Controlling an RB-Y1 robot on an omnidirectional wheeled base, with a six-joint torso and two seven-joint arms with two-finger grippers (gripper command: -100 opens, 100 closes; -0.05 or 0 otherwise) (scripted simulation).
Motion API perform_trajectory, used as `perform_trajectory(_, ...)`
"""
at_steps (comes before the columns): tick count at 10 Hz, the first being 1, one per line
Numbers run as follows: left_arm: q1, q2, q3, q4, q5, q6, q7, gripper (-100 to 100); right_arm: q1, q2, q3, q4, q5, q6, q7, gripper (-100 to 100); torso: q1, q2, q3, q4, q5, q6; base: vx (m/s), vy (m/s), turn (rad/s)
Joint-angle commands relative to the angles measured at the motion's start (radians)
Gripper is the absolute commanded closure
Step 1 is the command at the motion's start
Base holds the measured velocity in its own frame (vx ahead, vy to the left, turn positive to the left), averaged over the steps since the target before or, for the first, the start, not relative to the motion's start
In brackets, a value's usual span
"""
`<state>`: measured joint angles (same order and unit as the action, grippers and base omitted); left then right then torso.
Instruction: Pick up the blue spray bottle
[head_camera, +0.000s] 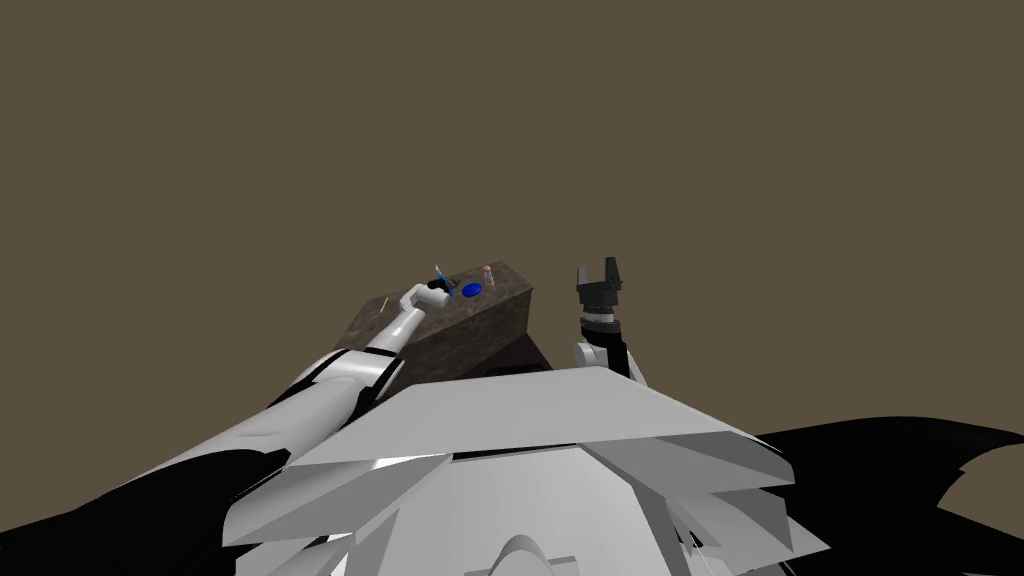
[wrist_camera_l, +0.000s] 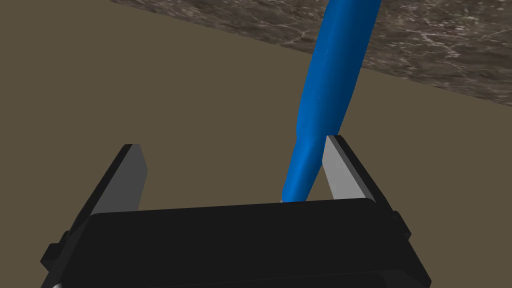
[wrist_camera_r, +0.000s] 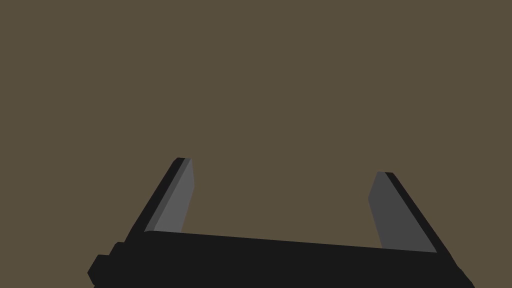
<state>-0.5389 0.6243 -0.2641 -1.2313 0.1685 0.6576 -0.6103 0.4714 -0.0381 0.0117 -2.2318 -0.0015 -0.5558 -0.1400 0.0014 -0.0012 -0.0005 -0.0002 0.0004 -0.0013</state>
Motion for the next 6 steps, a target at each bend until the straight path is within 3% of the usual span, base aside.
perform_trajectory(1,-0.03,0.015,-0.005,0.05,0.004,0.042,-0.027,-100,0.0,0.0,0.0,0.0,0.0,0.0,0.0,0,0.0,0.0,0.0,0.0,0.0,0.0,0.009,0.012,-0.074)
perform_trajectory(2,-0.03,0.015,-0.005,0.05,0.004,0.042,-0.027,-100,0.0,0.0,0.0,0.0,0.0,0.0,0.0,0,0.0,0.0,0.0,0.0,0.0,0.0,0.007,0.012,-0.044)
perform_trajectory(3,-0.057,0.027,-0.01,0.094,0.008,0.068,-0.049,-100,0.0,0.0,0.0,0.0,0.0,0.0,0.0,0,0.0,0.0,0.0,0.0,0.0,0.0,0.01,0.011,-0.073)
perform_trajectory(6,-0.081,0.039,-0.014,0.135,0.012,0.093,-0.069,-100,0.0,0.0,0.0,0.0,0.0,0.0,0.0,0,0.0,0.0,0.0,0.0,0.0,0.0,0.013,0.009,-0.053)
